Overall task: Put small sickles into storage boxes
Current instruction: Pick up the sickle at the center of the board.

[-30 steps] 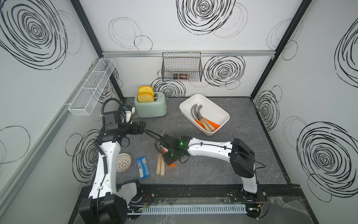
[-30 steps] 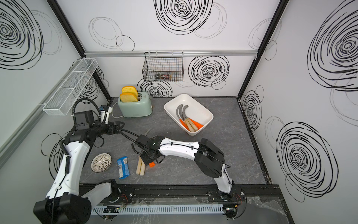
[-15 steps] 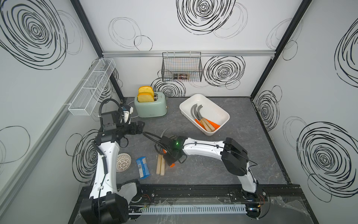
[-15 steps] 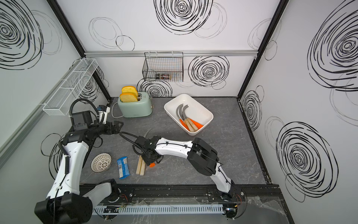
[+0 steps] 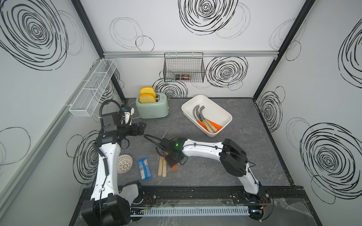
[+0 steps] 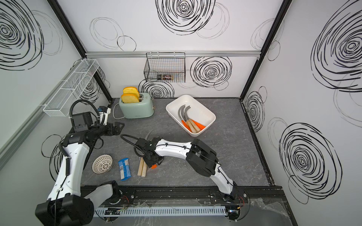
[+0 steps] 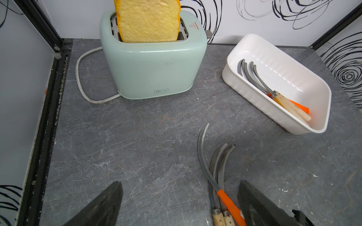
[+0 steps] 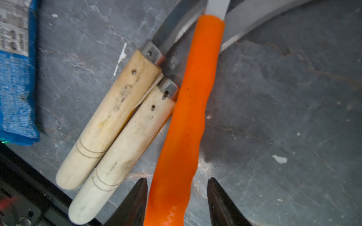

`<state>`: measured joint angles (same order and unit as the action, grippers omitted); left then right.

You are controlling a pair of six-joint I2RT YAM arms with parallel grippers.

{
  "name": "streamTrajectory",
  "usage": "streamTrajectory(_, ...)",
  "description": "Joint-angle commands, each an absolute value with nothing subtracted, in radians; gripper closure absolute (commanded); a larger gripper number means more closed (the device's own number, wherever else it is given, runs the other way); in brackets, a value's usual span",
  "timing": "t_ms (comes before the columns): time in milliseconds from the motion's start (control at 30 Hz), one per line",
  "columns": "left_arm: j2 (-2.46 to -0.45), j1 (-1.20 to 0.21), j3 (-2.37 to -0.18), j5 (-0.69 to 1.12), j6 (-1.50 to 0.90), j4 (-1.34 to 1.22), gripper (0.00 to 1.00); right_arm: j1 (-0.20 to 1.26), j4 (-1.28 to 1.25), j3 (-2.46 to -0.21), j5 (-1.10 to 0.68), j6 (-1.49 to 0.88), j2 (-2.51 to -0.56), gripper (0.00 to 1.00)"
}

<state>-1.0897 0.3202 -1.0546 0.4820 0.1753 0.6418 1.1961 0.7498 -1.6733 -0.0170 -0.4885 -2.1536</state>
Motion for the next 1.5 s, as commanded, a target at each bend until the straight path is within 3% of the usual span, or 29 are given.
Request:
streamTrajectory(0, -1.075, 0.336, -1.049, 0.513, 0.191, 0.623, 0.04, 1.203, 0.787, -1.711, -0.003, -0.478, -2.176, 0.48)
streamTrajectory(900, -1.082, 0.345, -1.051, 0.529, 0.189, 0.617, 0.04, 1.207, 0.845, -1.800, 0.046, -0.454, -2.269, 0.52)
streamTrajectory(1467, -1.087, 0.350, -1.067, 0.538, 0.185, 0.618, 0.04, 1.212, 0.872, -1.809, 0.079, -0.456, -2.287, 0.64)
